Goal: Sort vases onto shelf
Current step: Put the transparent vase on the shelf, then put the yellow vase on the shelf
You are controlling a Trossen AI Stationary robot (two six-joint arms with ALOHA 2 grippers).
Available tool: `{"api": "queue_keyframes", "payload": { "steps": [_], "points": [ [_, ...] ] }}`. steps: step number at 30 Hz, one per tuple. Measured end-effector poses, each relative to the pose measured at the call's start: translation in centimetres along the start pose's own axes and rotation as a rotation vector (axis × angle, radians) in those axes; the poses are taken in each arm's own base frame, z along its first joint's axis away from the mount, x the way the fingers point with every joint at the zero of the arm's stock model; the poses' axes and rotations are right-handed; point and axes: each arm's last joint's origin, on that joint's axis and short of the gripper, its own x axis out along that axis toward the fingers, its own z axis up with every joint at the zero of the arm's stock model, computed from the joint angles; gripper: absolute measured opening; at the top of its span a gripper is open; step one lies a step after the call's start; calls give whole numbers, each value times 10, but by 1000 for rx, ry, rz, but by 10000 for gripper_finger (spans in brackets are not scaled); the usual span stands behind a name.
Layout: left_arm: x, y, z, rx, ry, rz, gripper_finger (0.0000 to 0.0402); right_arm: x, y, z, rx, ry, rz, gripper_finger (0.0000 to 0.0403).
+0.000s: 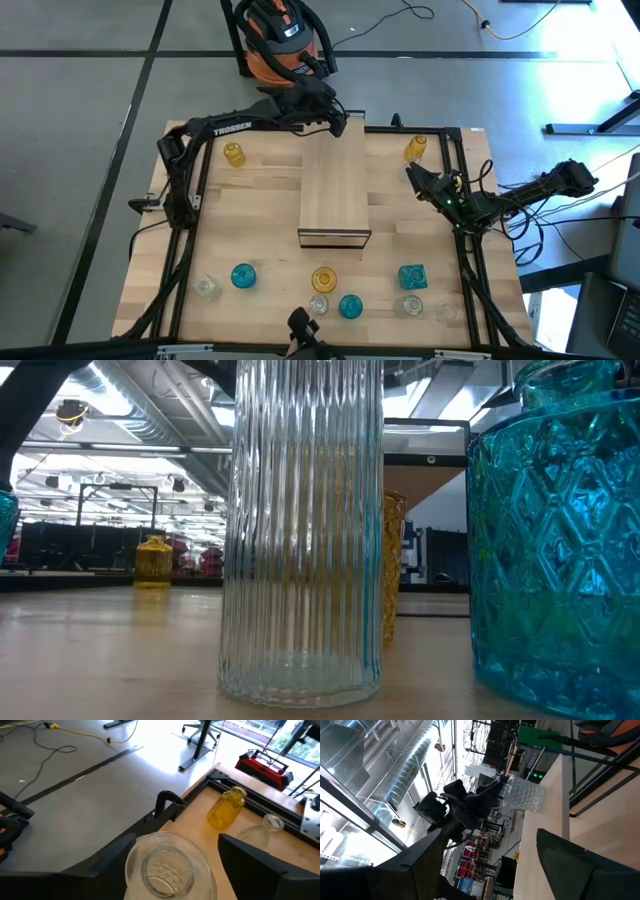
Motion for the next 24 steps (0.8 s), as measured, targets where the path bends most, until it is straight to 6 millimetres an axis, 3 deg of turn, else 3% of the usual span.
{"api": "queue_keyframes", "payload": {
  "steps": [7,10,14,18,21,24],
  "points": [
    [-6,0,5,-2,-22,-4,276,0,0,0,0,1,0,280],
    [-18,1,15,-1,-69,0,276,0,0,0,0,1,0,280],
    [-48,8,34,6,-132,37,277,0,0,0,0,1,0,280],
    [-94,18,41,35,-44,138,277,0,0,0,-1,-1,-1,280],
    [-130,27,26,60,172,273,276,0,-1,0,-8,-10,-10,280],
    [-154,35,5,94,428,350,268,0,-3,0,-26,-23,-27,280]
  ]
}}
